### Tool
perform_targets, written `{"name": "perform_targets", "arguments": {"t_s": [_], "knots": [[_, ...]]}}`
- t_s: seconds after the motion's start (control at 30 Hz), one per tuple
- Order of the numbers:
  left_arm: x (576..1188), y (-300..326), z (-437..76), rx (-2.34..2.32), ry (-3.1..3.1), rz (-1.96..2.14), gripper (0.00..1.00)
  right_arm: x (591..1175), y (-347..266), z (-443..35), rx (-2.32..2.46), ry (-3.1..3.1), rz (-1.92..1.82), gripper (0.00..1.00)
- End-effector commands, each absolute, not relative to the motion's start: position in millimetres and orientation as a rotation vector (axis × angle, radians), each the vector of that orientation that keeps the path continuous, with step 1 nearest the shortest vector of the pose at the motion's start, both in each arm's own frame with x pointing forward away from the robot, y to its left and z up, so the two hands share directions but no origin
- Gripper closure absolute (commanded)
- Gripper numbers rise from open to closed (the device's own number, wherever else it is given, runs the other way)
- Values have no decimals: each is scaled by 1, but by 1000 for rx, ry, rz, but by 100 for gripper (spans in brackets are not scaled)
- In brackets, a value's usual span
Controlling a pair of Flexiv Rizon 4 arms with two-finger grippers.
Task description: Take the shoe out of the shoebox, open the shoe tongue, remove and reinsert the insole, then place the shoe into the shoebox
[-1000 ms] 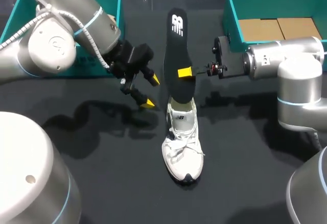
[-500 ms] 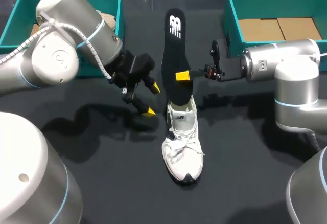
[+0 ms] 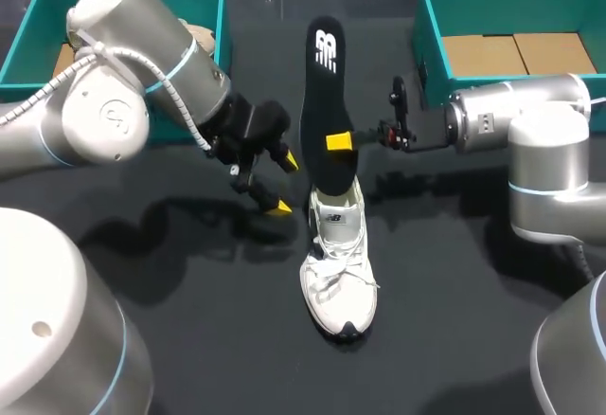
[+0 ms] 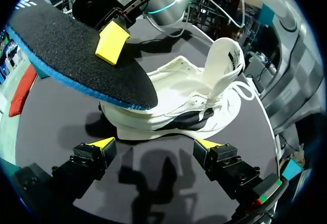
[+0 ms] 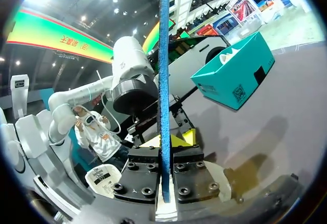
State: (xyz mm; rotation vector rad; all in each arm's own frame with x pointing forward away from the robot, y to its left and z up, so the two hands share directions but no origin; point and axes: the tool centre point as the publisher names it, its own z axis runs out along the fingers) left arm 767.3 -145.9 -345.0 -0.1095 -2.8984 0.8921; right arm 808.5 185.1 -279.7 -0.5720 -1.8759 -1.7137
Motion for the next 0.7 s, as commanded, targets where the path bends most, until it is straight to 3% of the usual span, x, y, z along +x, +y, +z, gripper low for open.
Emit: {"name": "perform_targets", "arguments": {"t_s": [0.03, 0.7], "knots": [[762, -149, -349, -92, -2912, 905, 0, 809, 187, -287, -565, -1866, -1725, 100], [761, -158, -363, -90, -2910, 869, 0, 800, 188, -284, -618, -1958, -1727, 100]]}}
